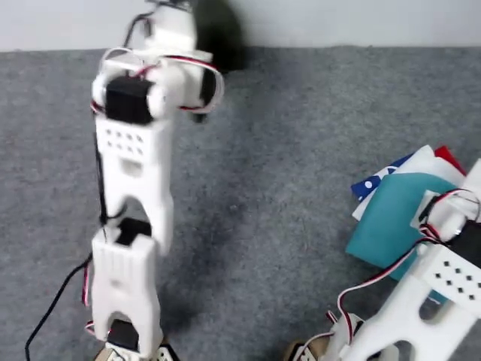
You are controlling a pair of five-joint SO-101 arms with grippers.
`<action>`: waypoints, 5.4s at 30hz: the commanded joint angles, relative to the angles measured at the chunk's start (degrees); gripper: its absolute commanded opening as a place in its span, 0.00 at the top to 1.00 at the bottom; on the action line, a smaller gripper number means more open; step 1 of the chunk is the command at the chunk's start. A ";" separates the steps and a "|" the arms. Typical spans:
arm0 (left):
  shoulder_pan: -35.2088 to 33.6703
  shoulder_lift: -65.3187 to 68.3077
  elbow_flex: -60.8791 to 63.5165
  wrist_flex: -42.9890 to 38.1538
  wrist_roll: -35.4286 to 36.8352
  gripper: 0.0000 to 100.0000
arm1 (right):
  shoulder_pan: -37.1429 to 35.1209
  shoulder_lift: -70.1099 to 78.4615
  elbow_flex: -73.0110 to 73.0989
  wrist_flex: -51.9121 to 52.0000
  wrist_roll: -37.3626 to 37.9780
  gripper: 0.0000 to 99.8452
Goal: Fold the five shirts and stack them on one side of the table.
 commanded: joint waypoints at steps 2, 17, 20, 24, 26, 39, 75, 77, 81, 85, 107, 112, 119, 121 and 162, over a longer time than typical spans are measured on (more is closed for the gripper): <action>0.26 -11.96 12.26 1.32 0.09 0.99 | -0.31 -1.36 -0.26 0.40 -0.44 0.73; 23.56 -43.16 72.04 0.79 -14.68 0.99 | -0.31 -1.19 0.97 0.04 -0.44 0.73; 21.71 -49.14 78.64 0.88 -15.91 0.99 | -0.40 -1.01 2.64 -0.22 -0.44 0.73; 17.93 -55.03 82.59 0.88 -15.38 0.98 | -0.48 -0.84 2.81 -0.22 -0.44 0.73; 16.53 -57.41 82.95 0.88 -15.38 0.96 | -1.45 -0.84 2.90 -0.22 -0.44 0.73; -3.34 -66.99 84.62 0.88 -15.30 0.81 | -26.86 -0.75 10.55 -0.22 7.12 0.73; -38.86 -86.15 110.29 -5.19 -15.30 0.81 | -84.97 17.63 -2.90 6.99 11.69 0.86; -38.86 -86.24 110.29 -5.19 -15.30 0.81 | -85.23 22.02 -5.27 7.52 11.43 0.80; -38.68 -86.24 110.29 -5.19 -15.30 0.81 | -84.97 31.08 -5.80 2.15 11.69 0.72; -38.68 -86.24 110.29 -5.19 -15.30 0.81 | -84.44 40.40 -5.71 -8.04 16.35 0.82; -38.68 -86.24 110.29 -5.19 -15.30 0.81 | -74.42 41.98 -77.71 14.73 11.96 0.99; -38.68 -86.24 110.29 -5.19 -15.30 0.81 | -71.78 41.98 -86.86 16.31 10.37 0.99; -38.59 -86.24 110.29 -5.19 -15.30 0.81 | -67.74 42.07 -100.66 18.24 10.11 0.99; -38.59 -86.24 110.29 -5.19 -15.30 0.81 | -67.47 42.51 -100.84 19.65 10.11 0.99; -38.59 -85.89 110.55 -5.45 -15.30 0.80 | -37.58 19.74 8.97 18.68 25.23 0.99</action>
